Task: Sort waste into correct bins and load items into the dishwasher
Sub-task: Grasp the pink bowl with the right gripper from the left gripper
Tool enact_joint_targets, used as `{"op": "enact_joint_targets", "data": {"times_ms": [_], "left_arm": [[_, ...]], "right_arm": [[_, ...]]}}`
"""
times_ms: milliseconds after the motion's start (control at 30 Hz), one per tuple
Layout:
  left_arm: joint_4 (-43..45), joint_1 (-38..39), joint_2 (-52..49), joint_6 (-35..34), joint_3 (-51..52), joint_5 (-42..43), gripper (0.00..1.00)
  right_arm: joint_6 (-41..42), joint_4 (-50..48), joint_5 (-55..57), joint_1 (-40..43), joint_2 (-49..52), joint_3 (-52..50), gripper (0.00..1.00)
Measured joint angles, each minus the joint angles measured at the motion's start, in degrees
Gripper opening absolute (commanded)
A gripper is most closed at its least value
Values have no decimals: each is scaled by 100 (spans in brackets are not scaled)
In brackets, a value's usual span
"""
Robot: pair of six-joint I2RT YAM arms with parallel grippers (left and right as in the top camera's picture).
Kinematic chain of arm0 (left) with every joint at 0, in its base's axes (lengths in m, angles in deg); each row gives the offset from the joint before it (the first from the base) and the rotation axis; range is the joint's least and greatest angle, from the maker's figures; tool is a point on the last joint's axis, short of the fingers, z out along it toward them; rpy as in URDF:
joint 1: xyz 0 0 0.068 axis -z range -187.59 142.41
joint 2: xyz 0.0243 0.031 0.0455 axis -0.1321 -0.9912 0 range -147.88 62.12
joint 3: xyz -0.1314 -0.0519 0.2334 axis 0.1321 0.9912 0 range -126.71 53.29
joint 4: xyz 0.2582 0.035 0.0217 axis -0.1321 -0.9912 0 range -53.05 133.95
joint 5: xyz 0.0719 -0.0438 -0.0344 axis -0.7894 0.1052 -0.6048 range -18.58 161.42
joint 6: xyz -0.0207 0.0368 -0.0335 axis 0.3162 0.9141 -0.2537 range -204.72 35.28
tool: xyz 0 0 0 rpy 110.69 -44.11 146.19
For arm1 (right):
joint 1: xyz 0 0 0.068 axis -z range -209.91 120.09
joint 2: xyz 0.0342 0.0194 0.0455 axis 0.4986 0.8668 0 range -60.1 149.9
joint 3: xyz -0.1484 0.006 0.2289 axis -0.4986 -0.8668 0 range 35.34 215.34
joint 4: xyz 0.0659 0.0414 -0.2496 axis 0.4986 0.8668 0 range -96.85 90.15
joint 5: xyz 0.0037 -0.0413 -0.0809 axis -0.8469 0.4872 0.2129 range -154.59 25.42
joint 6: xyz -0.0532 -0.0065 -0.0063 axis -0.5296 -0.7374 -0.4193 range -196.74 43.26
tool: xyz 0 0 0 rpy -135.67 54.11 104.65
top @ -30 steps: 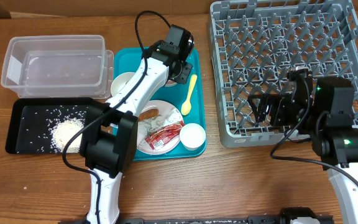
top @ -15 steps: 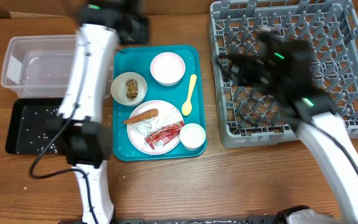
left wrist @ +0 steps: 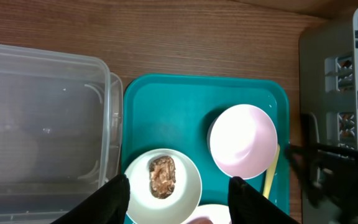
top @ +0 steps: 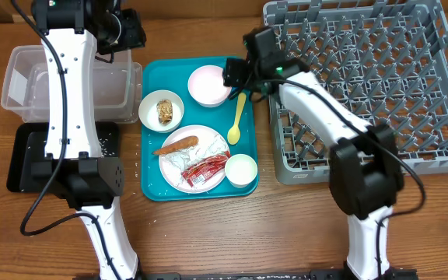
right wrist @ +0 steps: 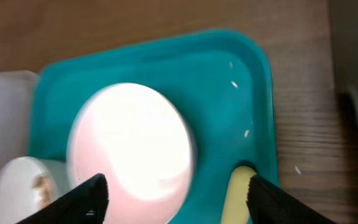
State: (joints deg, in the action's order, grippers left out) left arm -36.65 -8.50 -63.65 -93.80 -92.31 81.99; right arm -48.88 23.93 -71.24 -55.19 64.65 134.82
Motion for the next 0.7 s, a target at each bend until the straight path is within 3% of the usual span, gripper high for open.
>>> {"op": "enact_joint_targets", "data": {"times_ms": [333, 500, 700], "left_arm": [[-2, 0, 0, 2, 0, 0, 54], [-11, 0, 0, 2, 0, 0, 54], [-20, 0, 0, 2, 0, -2, 55]], "right_arm": [[90, -181, -48, -109, 525, 17, 33], [46, -168, -59, -111, 525, 28, 4], [85, -160, -52, -111, 525, 35, 4]]}}
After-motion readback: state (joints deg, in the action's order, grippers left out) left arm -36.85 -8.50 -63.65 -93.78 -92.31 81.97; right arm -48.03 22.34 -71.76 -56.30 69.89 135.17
